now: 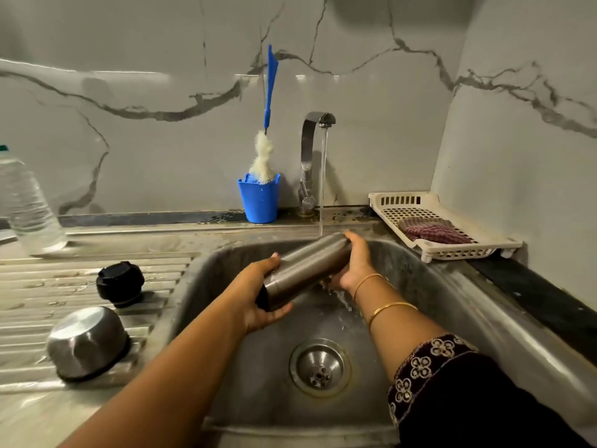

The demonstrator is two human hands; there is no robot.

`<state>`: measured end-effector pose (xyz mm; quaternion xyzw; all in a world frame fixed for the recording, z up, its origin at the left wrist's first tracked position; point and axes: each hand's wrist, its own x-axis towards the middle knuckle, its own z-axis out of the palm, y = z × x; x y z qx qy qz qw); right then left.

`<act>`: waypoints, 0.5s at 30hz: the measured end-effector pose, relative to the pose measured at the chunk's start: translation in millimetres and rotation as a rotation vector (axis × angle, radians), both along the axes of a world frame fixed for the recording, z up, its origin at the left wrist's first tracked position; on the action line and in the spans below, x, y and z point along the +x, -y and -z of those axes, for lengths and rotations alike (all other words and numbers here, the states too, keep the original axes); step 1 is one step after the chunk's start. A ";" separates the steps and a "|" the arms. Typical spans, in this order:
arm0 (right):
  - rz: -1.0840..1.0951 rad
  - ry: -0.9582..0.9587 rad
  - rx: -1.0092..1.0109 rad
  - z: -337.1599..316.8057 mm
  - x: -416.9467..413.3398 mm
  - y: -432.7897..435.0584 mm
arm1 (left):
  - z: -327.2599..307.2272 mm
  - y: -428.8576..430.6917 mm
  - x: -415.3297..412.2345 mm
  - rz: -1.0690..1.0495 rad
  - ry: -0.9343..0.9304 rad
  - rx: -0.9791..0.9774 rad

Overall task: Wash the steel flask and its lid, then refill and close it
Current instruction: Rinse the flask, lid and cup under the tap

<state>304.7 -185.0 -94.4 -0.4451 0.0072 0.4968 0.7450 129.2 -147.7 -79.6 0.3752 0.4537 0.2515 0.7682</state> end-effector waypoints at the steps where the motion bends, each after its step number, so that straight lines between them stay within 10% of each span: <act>1: -0.025 -0.005 0.047 -1.7 -2.3 -0.2 | 1.1 2.5 -2.3 0.009 0.028 -0.055; 7: -0.041 0.088 0.157 -1.7 -3.1 0.2 | 7.3 -1.6 0.3 0.018 0.116 -0.236; 15: -0.091 0.396 -0.030 -2.2 -12.9 -11.5 | 9.0 -2.4 8.2 -0.032 -0.257 -0.008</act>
